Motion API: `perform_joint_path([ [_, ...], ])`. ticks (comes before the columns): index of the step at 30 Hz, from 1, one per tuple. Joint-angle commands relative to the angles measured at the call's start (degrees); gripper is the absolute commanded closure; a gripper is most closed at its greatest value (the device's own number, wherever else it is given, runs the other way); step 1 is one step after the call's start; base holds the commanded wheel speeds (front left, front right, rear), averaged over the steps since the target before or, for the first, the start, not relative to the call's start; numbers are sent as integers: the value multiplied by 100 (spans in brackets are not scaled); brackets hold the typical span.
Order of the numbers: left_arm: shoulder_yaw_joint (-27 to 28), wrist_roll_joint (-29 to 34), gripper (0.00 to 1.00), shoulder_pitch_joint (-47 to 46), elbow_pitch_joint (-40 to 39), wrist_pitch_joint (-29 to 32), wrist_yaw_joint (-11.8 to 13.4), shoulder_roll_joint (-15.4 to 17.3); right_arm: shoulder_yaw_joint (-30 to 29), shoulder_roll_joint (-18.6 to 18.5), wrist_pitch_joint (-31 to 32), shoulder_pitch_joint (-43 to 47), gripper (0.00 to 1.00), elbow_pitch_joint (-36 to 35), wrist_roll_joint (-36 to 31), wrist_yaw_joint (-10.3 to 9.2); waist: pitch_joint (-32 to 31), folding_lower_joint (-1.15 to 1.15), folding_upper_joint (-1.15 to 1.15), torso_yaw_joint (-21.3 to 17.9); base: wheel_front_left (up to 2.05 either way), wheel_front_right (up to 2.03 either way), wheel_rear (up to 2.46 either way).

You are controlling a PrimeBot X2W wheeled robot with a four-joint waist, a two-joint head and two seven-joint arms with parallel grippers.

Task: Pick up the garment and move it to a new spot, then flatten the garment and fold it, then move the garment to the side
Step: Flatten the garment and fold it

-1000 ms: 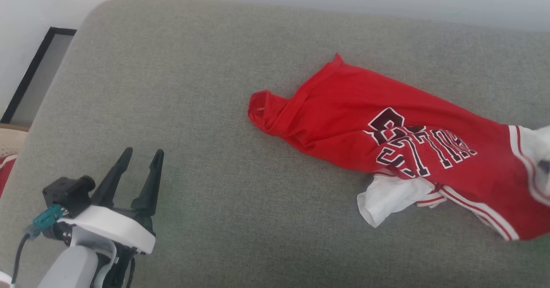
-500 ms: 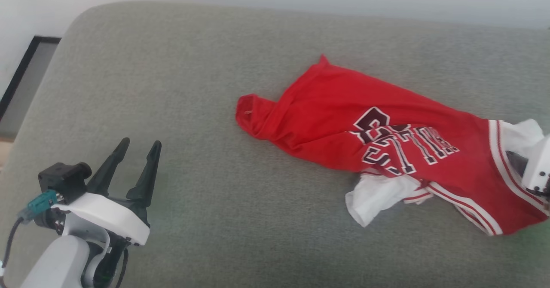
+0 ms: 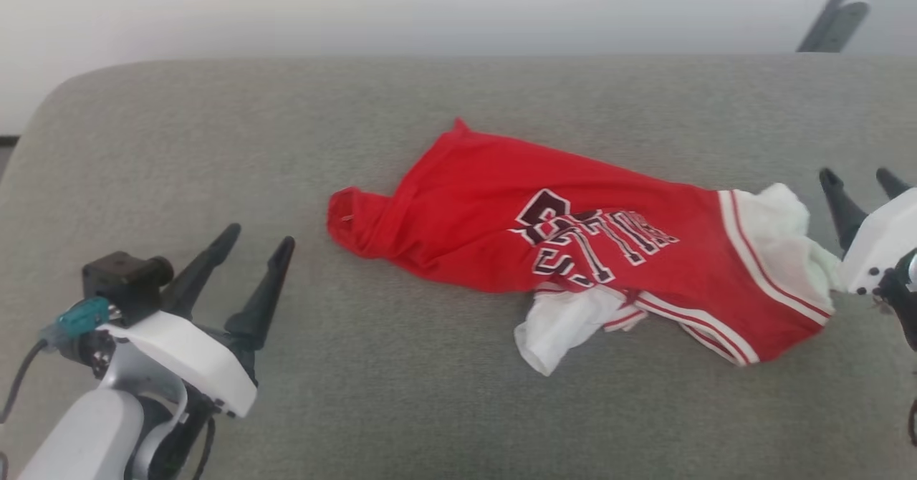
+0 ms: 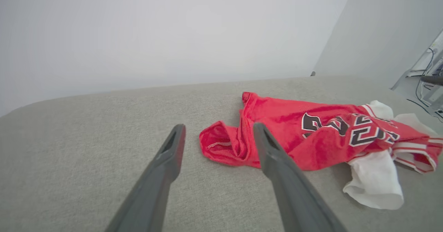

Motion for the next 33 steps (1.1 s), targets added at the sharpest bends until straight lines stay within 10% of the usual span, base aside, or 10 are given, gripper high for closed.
perform_joint_path([
  [1, -23, -17, 0, 102, -82, 73, 30, 13, 49, 40, -169, 81, 0, -125, -49, -1, -58, 0, 0, -151, 0, 0, 0],
  [11, -399, 43, 0, 48, -872, 879, 32, 232, -116, 599, -1266, 607, 0, -1008, -487, -1, -21, 0, 0, -734, 0, 0, 0],
  [33, -1702, 164, 0, -602, -763, 2236, -246, -85, -292, 1304, -1477, 933, 0, -1387, -671, -1, 593, 0, 0, -1607, 0, 0, 0],
])
